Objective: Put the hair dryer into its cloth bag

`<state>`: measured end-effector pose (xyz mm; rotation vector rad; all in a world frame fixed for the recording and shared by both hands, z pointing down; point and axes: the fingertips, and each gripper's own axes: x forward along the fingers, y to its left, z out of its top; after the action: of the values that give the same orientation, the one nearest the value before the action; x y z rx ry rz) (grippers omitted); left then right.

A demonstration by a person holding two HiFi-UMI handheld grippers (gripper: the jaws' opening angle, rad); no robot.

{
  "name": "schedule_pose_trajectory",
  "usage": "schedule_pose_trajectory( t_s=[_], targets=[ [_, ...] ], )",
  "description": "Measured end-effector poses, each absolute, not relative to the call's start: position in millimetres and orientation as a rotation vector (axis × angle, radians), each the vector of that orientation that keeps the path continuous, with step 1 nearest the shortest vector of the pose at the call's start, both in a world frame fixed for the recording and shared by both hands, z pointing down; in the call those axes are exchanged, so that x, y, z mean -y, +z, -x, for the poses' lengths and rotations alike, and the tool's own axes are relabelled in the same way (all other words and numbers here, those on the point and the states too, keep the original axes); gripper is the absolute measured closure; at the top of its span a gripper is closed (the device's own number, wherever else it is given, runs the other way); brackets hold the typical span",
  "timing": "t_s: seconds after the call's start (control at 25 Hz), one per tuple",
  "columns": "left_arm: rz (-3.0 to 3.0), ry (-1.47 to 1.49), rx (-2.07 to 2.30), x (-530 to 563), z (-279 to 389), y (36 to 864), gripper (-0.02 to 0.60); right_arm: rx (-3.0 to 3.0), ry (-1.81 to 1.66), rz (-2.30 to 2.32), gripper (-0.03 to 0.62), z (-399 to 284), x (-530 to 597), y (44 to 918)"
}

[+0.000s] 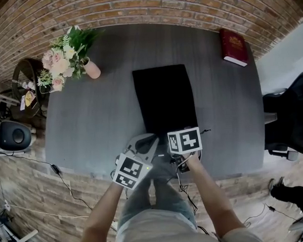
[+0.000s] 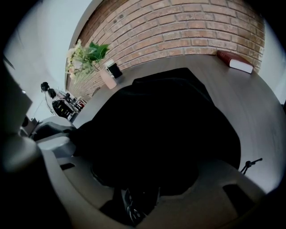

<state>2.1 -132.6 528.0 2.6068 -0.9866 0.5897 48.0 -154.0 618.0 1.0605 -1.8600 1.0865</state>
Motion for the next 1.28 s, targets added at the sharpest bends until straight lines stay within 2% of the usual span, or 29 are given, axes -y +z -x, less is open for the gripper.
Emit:
schedule_pose_trajectory(
  t_s=[0.32,0.44,0.56,1.08,1.2,1.28],
  targets=[
    [-2.606,0.591,0.986,133,-1,530,0.565,1.903,1.081,-1.063,0.346,-47,154,616],
    [-2.597,0.574,0.988,135,0,530,0.565,1.951,1.100,-1.043,0.292,-44,151,607],
    [-2.586,0.557,0.997,136,2,530,0.565,1.969,1.089,-1.043,0.265,-47,142,600],
    [-2.580,0.539,0.990,137,3,530,0.565,1.909,1.146,-1.043,0.258,-71,91,605],
    [-2.576,0.538,0.990,137,4,531,0.565,1.898,1.132,-1.050,0.279,-71,92,611],
    [-2.574,0.535,0.989,137,3,531,0.565,1.890,1.117,-1.055,0.316,-70,96,615]
  ],
)
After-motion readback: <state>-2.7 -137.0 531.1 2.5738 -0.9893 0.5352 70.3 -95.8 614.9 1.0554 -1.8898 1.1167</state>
